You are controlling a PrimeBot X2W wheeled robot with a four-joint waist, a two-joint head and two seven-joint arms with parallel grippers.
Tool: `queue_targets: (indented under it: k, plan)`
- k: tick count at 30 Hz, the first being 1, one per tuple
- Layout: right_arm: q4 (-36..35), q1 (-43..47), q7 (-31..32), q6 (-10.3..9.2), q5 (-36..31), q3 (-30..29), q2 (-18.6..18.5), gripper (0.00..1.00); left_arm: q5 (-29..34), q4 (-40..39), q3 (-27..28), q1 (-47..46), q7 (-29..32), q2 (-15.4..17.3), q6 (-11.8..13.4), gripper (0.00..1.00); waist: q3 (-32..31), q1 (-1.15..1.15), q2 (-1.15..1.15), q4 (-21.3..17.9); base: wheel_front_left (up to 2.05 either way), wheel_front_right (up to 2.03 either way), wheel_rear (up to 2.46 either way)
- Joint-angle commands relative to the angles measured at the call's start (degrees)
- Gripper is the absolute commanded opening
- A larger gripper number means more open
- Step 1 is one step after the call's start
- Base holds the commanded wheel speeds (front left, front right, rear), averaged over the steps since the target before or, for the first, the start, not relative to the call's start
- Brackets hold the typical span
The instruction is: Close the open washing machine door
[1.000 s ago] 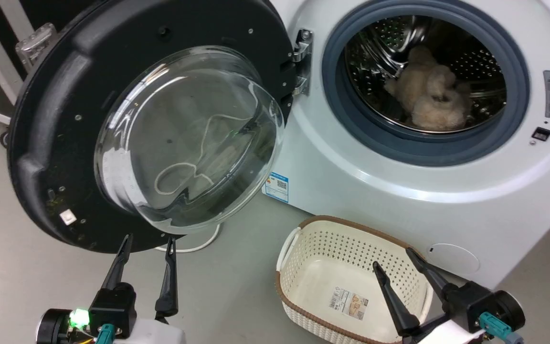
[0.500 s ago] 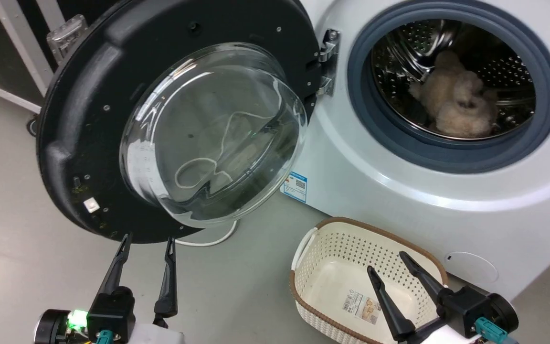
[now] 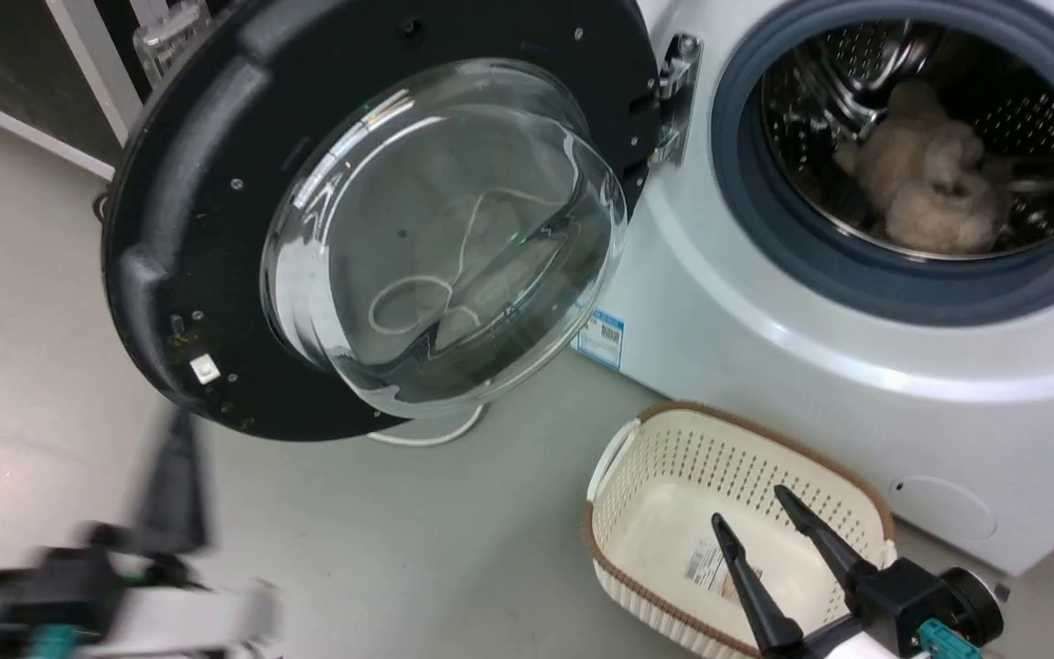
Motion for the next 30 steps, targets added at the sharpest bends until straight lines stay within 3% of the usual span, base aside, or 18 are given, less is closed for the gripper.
queue_targets:
  k: [1, 2, 5, 6, 10, 18, 21, 25, 30]
  plan:
    - [-0.2, 0.0, -0.5, 0.04, 0.1, 0.3, -0.5, 1.00, -0.7, -0.6, 0.8, -1.1, -0.5, 0.3, -0.2, 0.00, 1.5, 0.00, 0.00, -0.9, 0.00, 0.00, 0.00]
    - [-0.3, -0.8, -0.8, 0.04, 0.1, 1.0, -1.4, 1.00, -2.7, -1.6, 4.5, -2.7, -0.7, 1.3, -1.2, 0.00, 3.2, 0.00, 0.00, -1.8, 0.00, 0.00, 0.00]
    - [-0.3, -1.7, -1.0, 0.04, 0.3, 1.3, -2.2, 1.00, -5.4, -1.8, 8.2, -5.0, -1.0, 2.5, -2.7, 0.00, 4.7, 0.00, 0.00, -2.6, 0.00, 0.00, 0.00]
    - [-0.5, -2.9, -1.4, 0.04, 0.7, 1.7, -3.4, 1.00, -12.0, 0.4, 13.3, -9.2, -1.1, 4.3, -4.7, 0.00, 6.9, 0.00, 0.00, -3.8, 0.00, 0.00, 0.00]
    - [-0.3, -4.2, -1.8, 0.04, 1.5, 2.2, -4.6, 1.00, -24.6, 7.4, 20.5, -17.5, 4.2, 8.4, -5.8, 0.00, 9.1, 0.00, 0.00, -5.4, 0.00, 0.00, 0.00]
    - [-0.3, -5.1, -2.2, 0.05, 2.4, 1.9, -5.4, 1.00, -43.7, 25.9, 30.3, -31.1, 23.6, 17.8, -2.4, 0.00, 11.6, 0.00, 0.00, -8.5, 0.00, 0.00, 0.00]
    - [-0.3, -5.3, -2.2, 0.05, 2.7, 1.8, -5.8, 1.00, -50.0, 30.8, 31.4, -33.3, 32.6, 19.2, -1.2, 0.00, 12.3, 0.00, 0.00, -9.5, 0.00, 0.00, 0.00]
    - [-0.2, -5.6, -2.2, 0.05, 2.9, 2.0, -6.2, 1.00, -54.0, 34.1, 31.8, -33.5, 40.0, 21.0, -1.3, 0.00, 12.8, 0.00, 0.00, -10.6, 0.00, 0.00, 0.00]
    - [-0.1, -5.6, -2.2, 0.05, 3.0, 1.8, -6.0, 1.00, -60.2, 36.1, 33.3, -33.3, 47.1, 19.7, -0.8, 0.00, 12.4, 0.00, 0.00, -11.1, 0.00, 0.00, 0.00]
